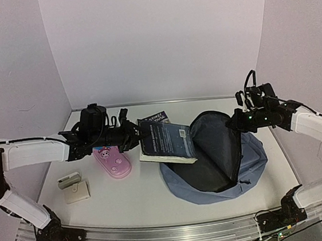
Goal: Pack the student bag
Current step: Place the book in the student bag.
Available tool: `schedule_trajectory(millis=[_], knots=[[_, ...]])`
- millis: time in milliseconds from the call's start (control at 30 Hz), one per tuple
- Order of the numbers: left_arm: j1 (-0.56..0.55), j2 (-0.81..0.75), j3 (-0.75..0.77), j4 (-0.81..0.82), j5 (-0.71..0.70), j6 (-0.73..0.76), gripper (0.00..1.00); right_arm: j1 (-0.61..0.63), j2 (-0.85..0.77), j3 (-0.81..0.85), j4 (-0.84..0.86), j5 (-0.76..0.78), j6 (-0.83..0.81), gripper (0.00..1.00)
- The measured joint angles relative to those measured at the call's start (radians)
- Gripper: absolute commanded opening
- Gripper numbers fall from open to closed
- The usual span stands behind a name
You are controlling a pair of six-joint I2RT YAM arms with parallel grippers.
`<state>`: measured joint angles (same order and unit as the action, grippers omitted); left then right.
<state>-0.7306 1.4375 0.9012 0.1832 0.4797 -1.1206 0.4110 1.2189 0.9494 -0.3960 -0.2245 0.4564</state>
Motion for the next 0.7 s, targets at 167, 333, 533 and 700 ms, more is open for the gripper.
schedule_trajectory(millis=[167, 333, 533, 700], knots=[[-0.064, 0.108, -0.001, 0.126, -0.039, -0.064, 0.0, 0.0, -0.01, 0.004, -0.001, 0.006, 0.017, 0.0], [-0.099, 0.244, 0.0, 0.233, -0.062, -0.131, 0.0, 0.0, -0.055, 0.009, -0.009, 0.002, 0.036, 0.0], [-0.123, 0.357, 0.019, 0.325, -0.094, -0.192, 0.0, 0.0, -0.137, 0.047, -0.027, -0.011, 0.07, 0.0], [-0.146, 0.455, 0.099, 0.423, -0.091, -0.24, 0.0, 0.0, -0.169, 0.076, -0.039, -0.038, 0.086, 0.0]])
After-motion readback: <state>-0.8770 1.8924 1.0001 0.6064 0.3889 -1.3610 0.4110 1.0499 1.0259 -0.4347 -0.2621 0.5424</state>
